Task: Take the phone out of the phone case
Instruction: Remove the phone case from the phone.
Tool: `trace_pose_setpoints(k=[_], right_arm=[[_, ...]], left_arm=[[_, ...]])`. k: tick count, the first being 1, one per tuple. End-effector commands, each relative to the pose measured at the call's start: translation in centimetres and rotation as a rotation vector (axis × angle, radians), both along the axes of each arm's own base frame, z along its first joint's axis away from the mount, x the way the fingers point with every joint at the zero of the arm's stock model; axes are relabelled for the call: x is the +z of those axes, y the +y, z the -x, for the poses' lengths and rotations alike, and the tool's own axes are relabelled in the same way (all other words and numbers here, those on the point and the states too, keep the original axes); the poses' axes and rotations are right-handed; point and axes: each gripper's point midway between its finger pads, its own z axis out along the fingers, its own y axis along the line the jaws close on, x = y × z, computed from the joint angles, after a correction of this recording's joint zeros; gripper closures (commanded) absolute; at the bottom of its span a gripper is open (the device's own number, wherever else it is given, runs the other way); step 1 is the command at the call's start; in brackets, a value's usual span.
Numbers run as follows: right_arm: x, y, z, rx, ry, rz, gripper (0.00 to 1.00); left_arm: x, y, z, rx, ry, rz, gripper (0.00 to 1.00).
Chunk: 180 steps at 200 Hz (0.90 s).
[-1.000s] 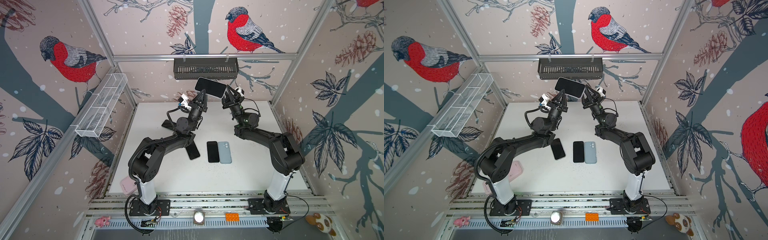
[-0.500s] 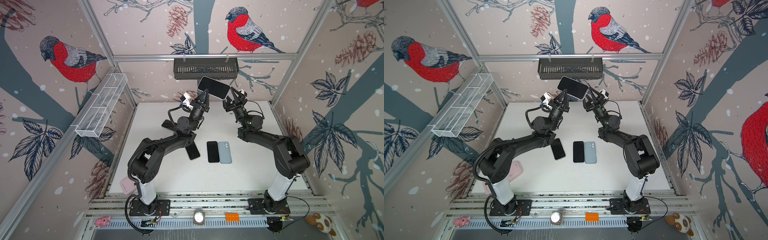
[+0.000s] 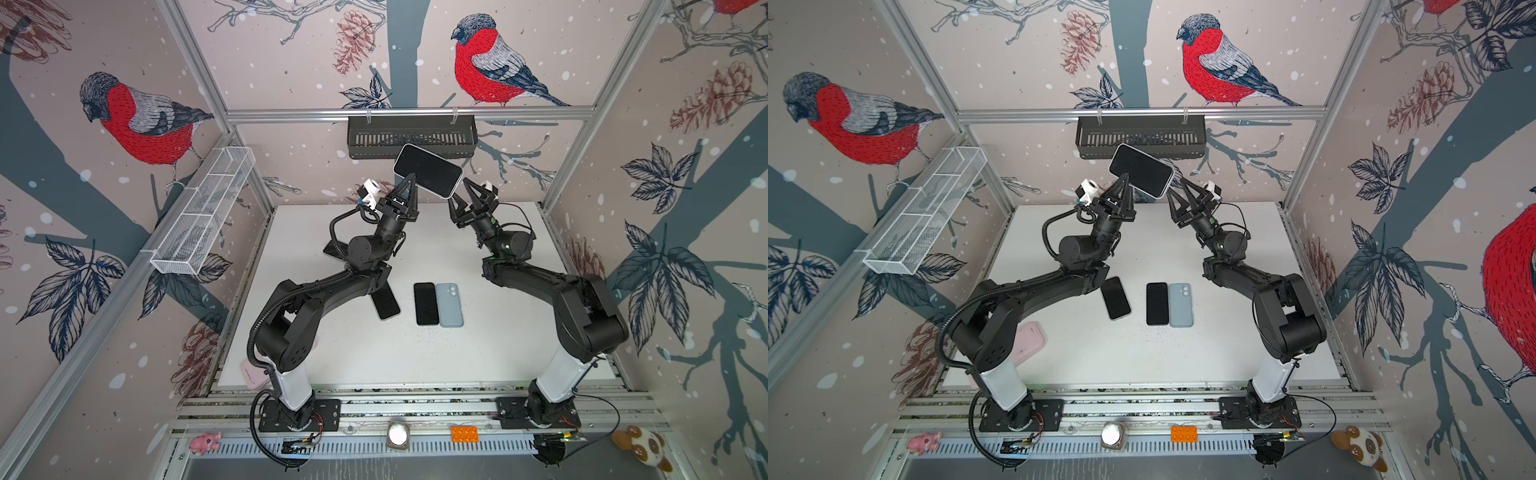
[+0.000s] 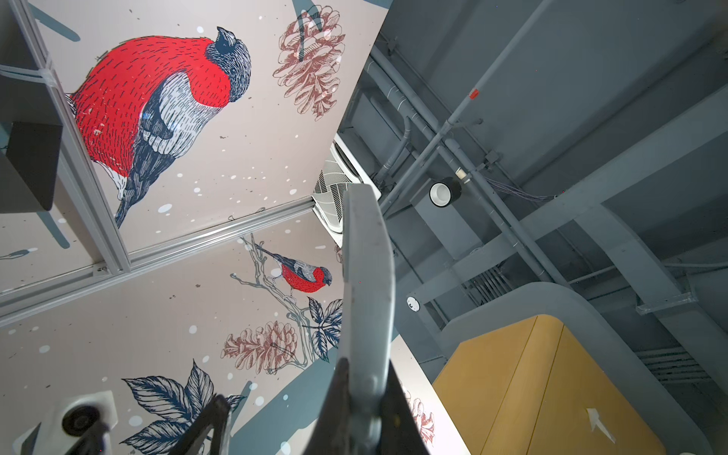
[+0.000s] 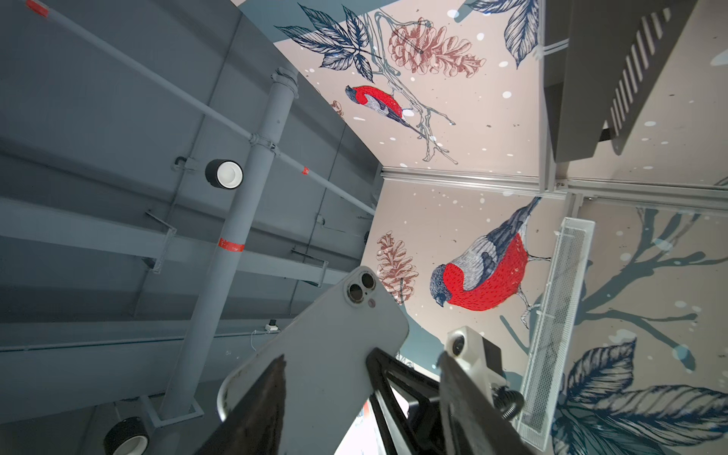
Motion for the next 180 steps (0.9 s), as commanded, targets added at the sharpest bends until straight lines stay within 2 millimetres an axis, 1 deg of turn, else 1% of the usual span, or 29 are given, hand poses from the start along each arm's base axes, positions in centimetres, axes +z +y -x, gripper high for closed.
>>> trace_pose_setpoints(k=[1, 5, 21, 25, 26, 40, 47, 49, 53, 64, 75, 88, 127, 164, 180], right_arm=[[3.0, -2.5, 5.6, -0.070, -0.290, 0.027, 0.34], [2.8, -2.7, 5.9, -0.088, -0.296, 0.056, 0.33], [1.2, -3.5, 5.9, -0.163, -0.274, 0.204, 0.29], [0.5, -3.4, 5.5, -0.175, -0.250, 0.254, 0.29], [0.6, -3.5, 5.7, -0.180, -0.259, 0.261, 0.29], [-0.7, -3.7, 5.5, -0.241, -0.226, 0.421, 0.27], [-1.0, -3.7, 5.6, -0.275, -0.227, 0.490, 0.27], [-1.6, -3.6, 5.3, -0.276, -0.209, 0.516, 0.27], [-1.2, -3.7, 5.8, -0.295, -0.218, 0.548, 0.27], [-0.9, -3.8, 6.6, -0.323, -0.246, 0.609, 0.26], [-0.2, -3.8, 7.7, -0.319, -0.288, 0.617, 0.26], [0.1, -3.5, 8.4, -0.291, -0.299, 0.611, 0.27], [-0.4, -3.1, 9.1, -0.241, -0.298, 0.565, 0.32], [-0.1, -2.6, 9.7, -0.209, -0.320, 0.529, 0.40], [-0.3, -2.2, 9.7, -0.204, -0.320, 0.537, 0.42]], left_arm=[[2.5, 1.3, 2.8, -0.004, -0.111, -0.003, 1.00], [2.6, 1.2, 2.8, -0.005, -0.103, -0.024, 1.00], [2.0, 0.1, 2.2, -0.007, -0.043, -0.151, 1.00], [1.8, -0.3, 2.0, -0.010, -0.025, -0.188, 1.00], [1.8, -0.3, 2.1, -0.011, -0.026, -0.194, 1.00], [1.4, -1.4, 1.7, -0.019, 0.012, -0.292, 1.00], [1.1, -1.6, 1.6, -0.026, 0.023, -0.323, 1.00], [1.1, -1.7, 1.5, -0.027, 0.027, -0.329, 1.00], [1.0, -1.8, 1.5, -0.034, 0.030, -0.339, 1.00], [0.4, -2.0, 1.2, -0.048, 0.055, -0.361, 1.00], [-0.1, -2.3, 1.0, -0.059, 0.073, -0.380, 1.00], [-0.7, -2.6, 0.7, -0.064, 0.092, -0.397, 1.00], [-1.7, -2.9, 0.9, -0.100, 0.109, -0.375, 1.00], [-2.6, -3.0, 1.2, -0.113, 0.119, -0.370, 1.00], [-2.8, -3.0, 1.2, -0.117, 0.119, -0.364, 1.00]])
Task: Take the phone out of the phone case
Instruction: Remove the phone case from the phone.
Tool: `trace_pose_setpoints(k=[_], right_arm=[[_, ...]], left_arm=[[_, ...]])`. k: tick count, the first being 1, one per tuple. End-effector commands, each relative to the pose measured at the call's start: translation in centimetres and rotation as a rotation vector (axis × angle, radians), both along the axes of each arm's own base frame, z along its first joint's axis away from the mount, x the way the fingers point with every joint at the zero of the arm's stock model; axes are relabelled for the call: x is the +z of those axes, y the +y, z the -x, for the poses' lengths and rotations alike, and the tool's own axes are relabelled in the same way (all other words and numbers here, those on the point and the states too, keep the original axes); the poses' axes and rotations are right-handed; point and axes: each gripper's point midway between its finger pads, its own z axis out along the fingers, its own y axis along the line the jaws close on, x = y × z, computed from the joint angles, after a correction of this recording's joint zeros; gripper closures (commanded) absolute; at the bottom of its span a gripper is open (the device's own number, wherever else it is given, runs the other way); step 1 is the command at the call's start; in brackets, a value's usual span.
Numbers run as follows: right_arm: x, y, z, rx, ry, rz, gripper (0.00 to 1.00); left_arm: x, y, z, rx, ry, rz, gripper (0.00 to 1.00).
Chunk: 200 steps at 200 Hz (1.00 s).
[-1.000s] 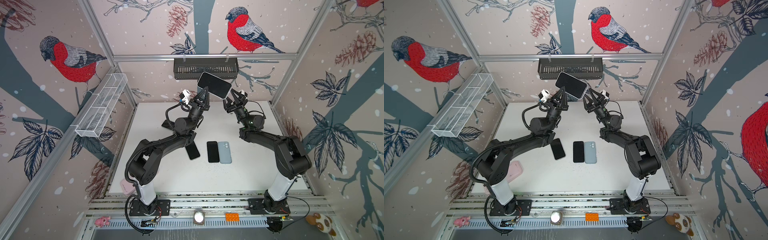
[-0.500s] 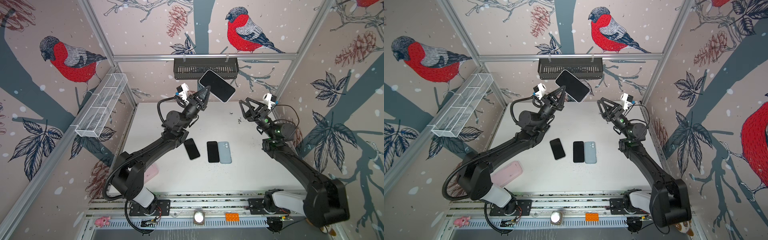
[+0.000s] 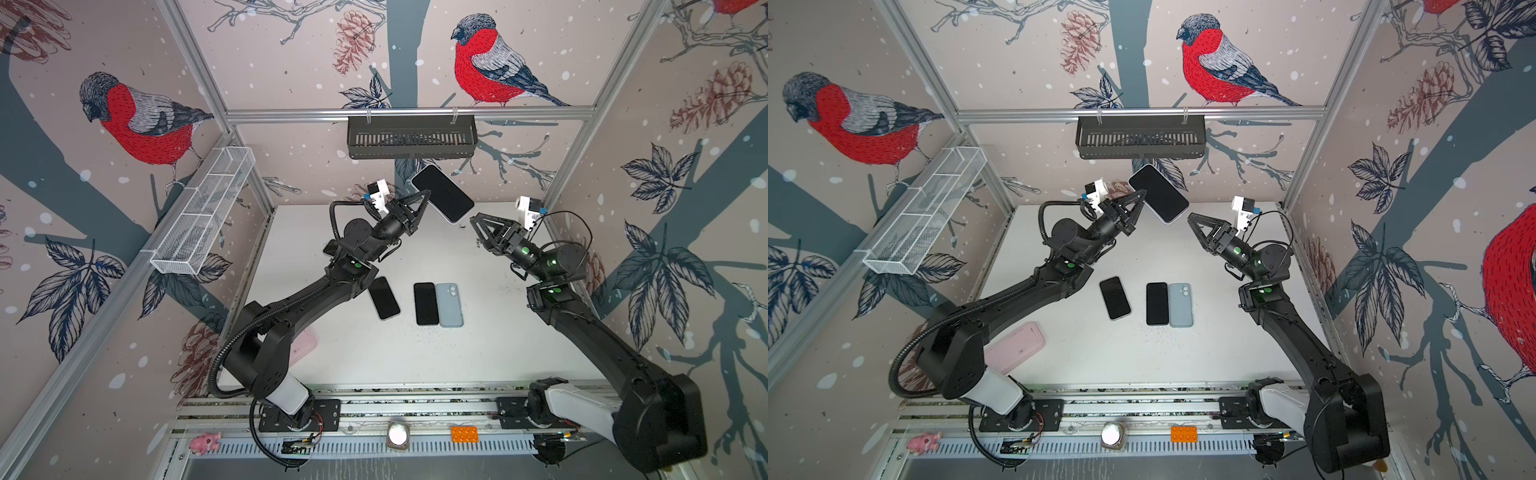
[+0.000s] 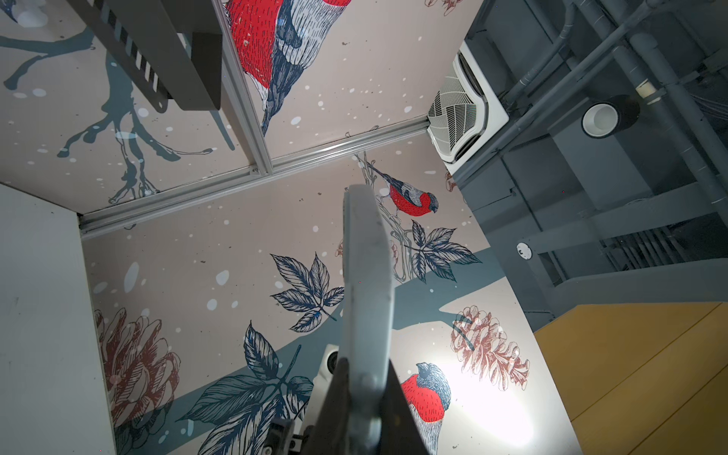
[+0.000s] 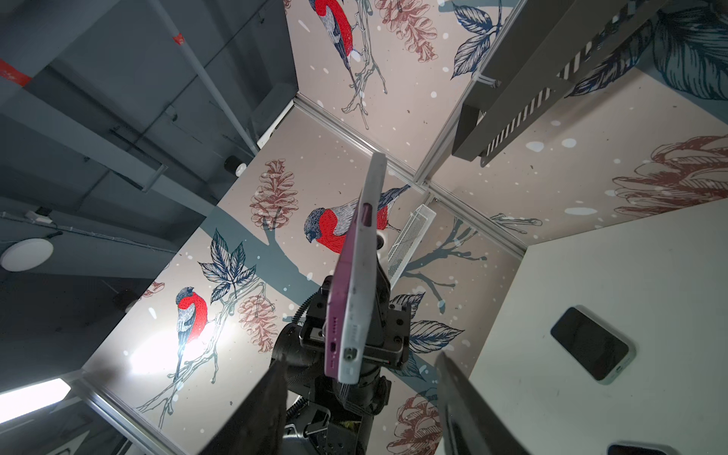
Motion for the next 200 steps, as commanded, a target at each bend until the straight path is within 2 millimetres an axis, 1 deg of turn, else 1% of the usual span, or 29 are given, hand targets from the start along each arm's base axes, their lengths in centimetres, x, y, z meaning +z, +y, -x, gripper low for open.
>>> trace_pose_setpoints(k=[1, 24, 64, 127, 200], right_arm=[[1.1, 0.5, 1.0, 0.029, -0.062, -0.009, 0.42], [0.5, 0.9, 0.7, 0.036, -0.046, -0.005, 0.45], [-0.5, 1.0, 0.3, 0.038, -0.023, -0.011, 0.49], [-0.7, 1.1, 0.0, 0.042, -0.018, -0.017, 0.50], [-2.4, 1.1, -1.0, 0.037, 0.025, -0.005, 0.55]], left_arm=[[2.0, 0.6, 1.2, -0.023, -0.072, 0.071, 1.00], [1.9, 0.4, 1.4, -0.033, -0.073, 0.084, 1.00], [1.8, 0.3, 1.4, -0.039, -0.077, 0.097, 1.00], [1.5, -0.3, 1.4, -0.052, -0.081, 0.105, 1.00], [1.8, -0.3, 1.5, -0.058, -0.089, 0.126, 1.00]])
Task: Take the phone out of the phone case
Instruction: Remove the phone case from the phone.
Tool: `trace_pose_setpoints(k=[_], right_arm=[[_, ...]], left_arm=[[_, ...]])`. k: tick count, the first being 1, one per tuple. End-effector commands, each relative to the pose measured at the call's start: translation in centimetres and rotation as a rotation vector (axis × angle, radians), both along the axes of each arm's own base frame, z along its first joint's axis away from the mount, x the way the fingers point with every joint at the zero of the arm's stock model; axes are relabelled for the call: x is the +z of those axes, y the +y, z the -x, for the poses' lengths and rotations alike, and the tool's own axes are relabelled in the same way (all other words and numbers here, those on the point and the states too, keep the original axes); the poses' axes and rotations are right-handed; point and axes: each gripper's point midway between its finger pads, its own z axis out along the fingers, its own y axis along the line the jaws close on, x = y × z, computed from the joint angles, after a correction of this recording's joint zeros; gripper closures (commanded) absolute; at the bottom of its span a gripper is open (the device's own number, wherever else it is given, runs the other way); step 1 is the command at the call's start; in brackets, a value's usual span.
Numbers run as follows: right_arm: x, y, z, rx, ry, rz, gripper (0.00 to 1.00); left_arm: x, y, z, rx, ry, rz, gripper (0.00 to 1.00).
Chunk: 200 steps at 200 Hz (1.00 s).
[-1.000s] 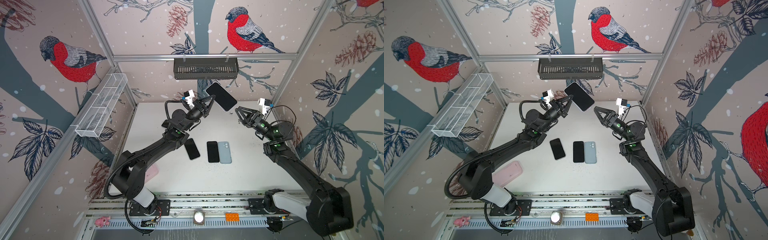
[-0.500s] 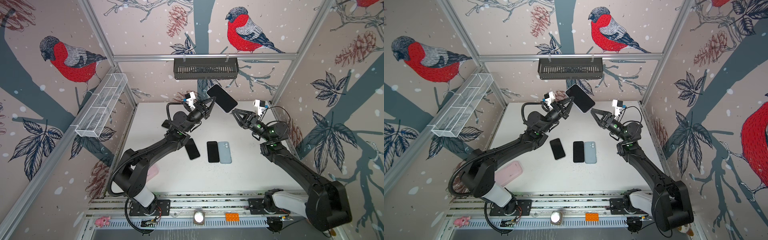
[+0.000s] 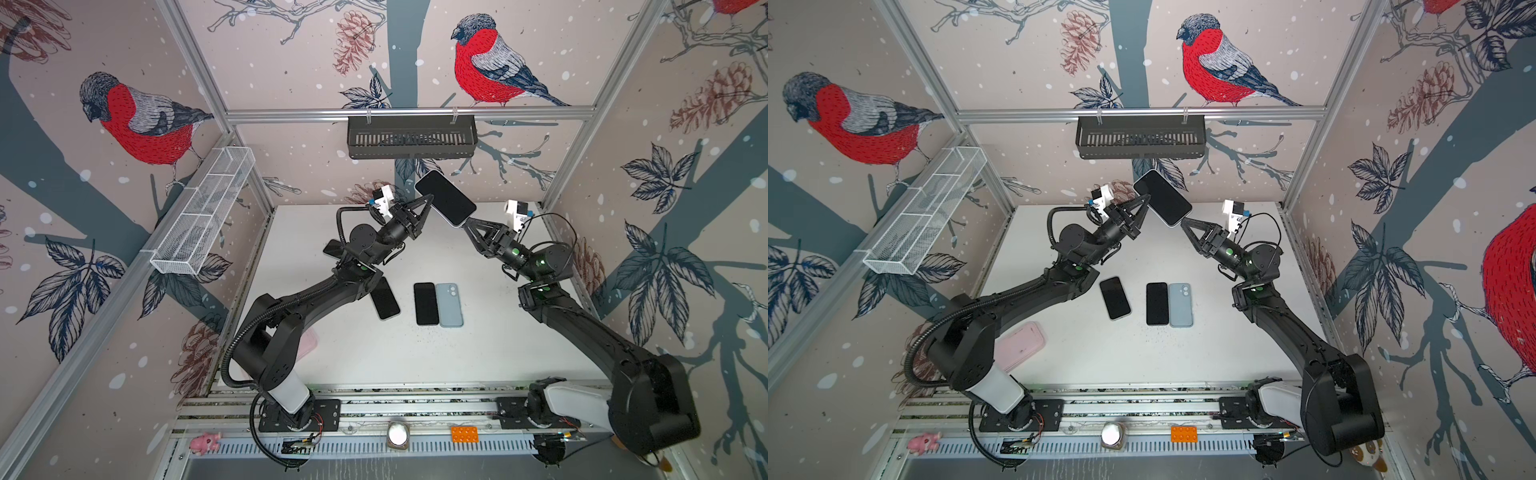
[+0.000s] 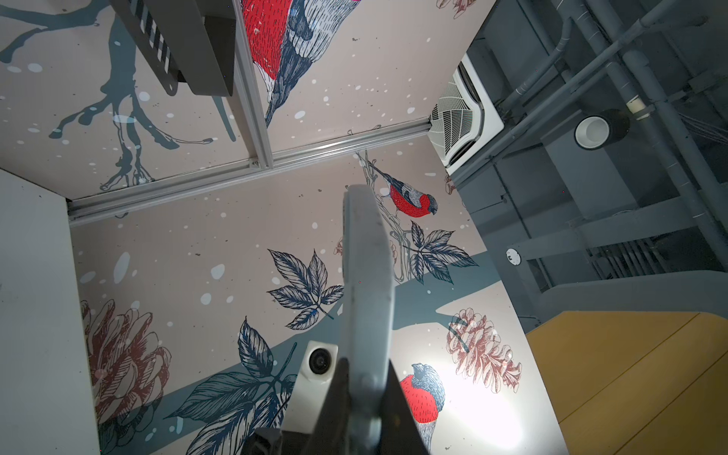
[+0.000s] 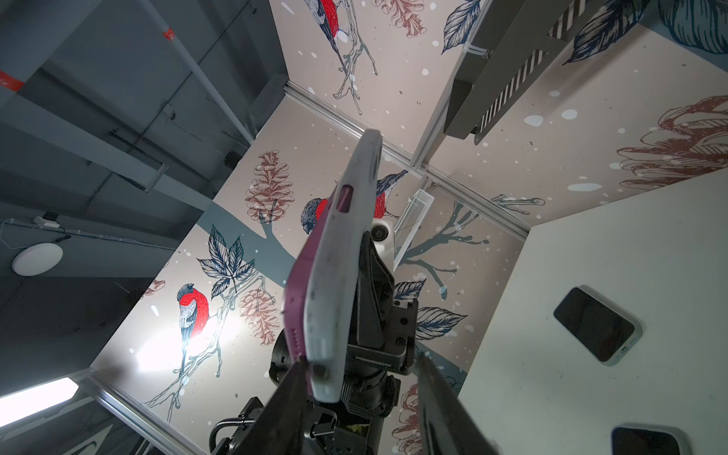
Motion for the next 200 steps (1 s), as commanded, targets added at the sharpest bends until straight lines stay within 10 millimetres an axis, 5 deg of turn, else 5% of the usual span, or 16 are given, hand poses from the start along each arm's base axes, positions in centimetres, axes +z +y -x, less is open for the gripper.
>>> trace_pose_setpoints(k=[1, 130, 200], right_arm=[[0.1, 0.0, 0.2, 0.006, -0.015, -0.007, 0.55], [-0.7, -1.9, -2.5, -0.032, 0.044, 0.004, 0.63], [-1.7, -1.4, -1.2, 0.034, 0.060, 0.031, 0.86]], left_arm=[[3.0, 0.6, 1.6, -0.027, -0.098, 0.085, 1.00], [1.1, -1.4, 1.9, -0.076, -0.101, -0.062, 1.00], [-0.8, -2.5, 0.4, -0.092, -0.072, -0.124, 1.00]])
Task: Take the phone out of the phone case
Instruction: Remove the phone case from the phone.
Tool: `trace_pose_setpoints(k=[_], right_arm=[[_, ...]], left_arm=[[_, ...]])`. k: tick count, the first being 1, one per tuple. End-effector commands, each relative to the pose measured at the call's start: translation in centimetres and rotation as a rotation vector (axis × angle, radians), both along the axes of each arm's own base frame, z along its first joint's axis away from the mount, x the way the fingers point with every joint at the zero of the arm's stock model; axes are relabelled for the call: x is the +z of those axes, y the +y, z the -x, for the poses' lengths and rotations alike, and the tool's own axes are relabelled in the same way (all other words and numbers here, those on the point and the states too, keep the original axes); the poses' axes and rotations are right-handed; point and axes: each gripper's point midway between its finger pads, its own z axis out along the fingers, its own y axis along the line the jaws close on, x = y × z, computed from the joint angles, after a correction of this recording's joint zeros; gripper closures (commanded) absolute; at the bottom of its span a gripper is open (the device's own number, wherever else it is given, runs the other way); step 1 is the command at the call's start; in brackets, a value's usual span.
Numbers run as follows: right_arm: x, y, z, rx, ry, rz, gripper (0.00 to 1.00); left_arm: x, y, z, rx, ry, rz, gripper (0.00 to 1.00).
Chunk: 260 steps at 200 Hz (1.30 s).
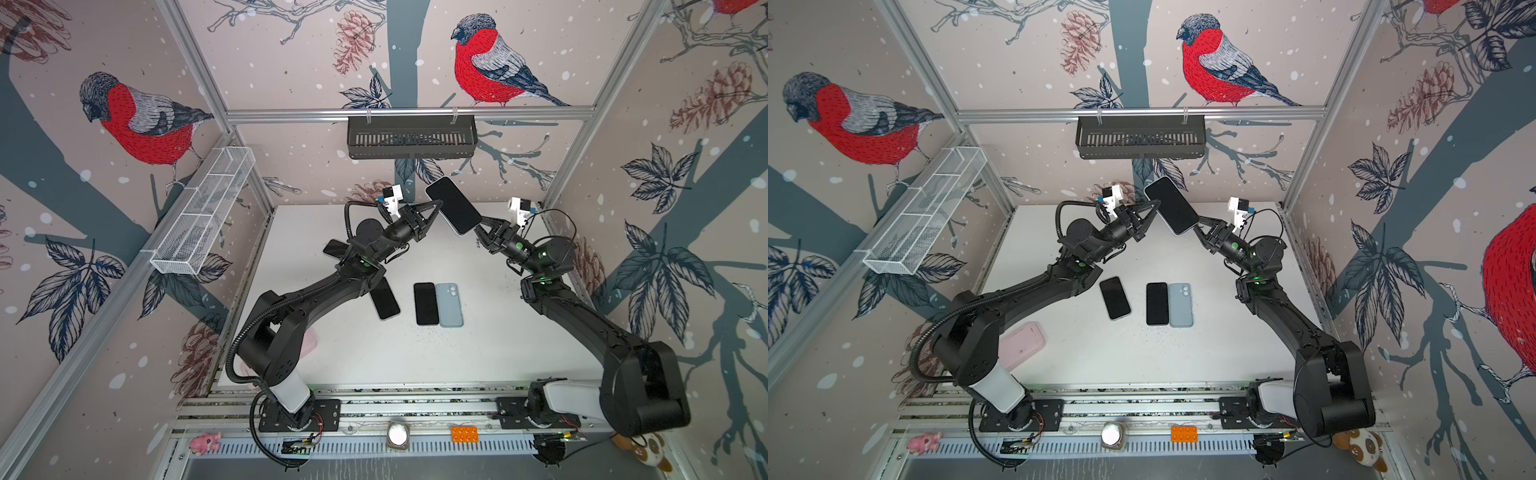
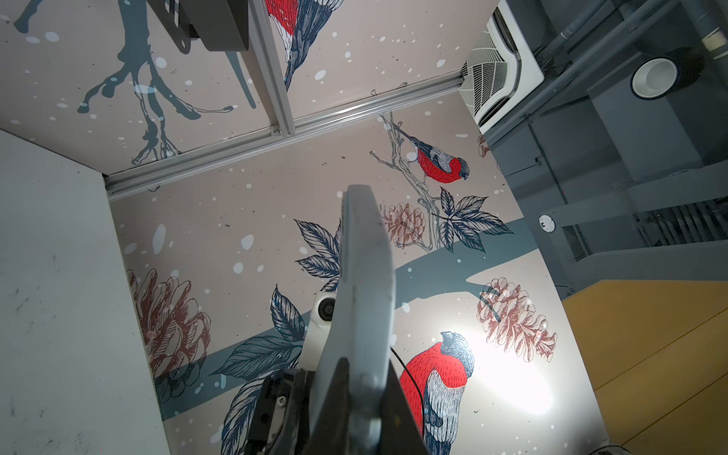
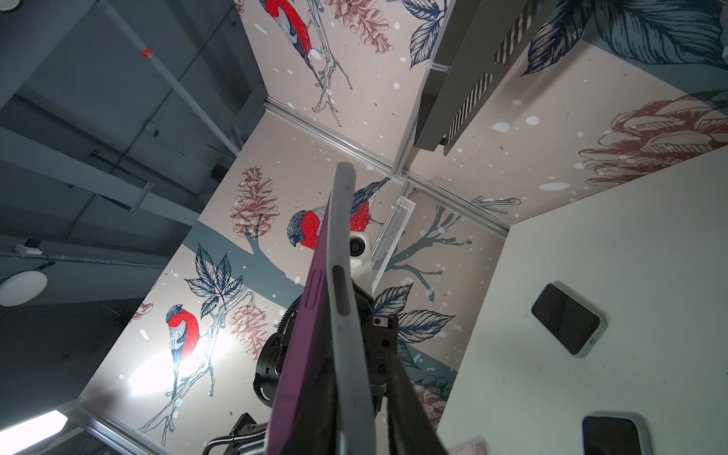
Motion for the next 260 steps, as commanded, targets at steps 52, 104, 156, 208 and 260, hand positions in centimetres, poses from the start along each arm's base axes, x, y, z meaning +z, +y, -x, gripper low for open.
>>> trace_pose_setpoints(k=[52, 104, 156, 208, 260], right_arm=[[-0.6, -0.6, 1.4, 0.008, 0.016, 0.039, 0.97], [-2.2, -1.2, 0.9, -0.035, 0.072, 0.036, 0.98], [-3.9, -1.9, 0.1, -0.074, 0.135, 0.023, 0.99], [-6.4, -2.4, -0.8, -0.100, 0.207, 0.022, 0.99], [-8.3, -2.5, -1.6, -0.112, 0.259, 0.030, 0.99]], left_arm=[[-3.2, 0.0, -2.2, 0.002, 0.007, -0.105, 0.99], [-5.5, -0.5, -3.0, 0.012, 0.021, -0.181, 0.38], [-7.2, 0.2, -3.5, 0.063, 0.015, -0.299, 0.16], [-7.0, 2.6, -3.8, 0.202, -0.060, -0.497, 0.12], [-2.5, -1.0, -0.4, 0.257, -0.474, -0.898, 0.12]])
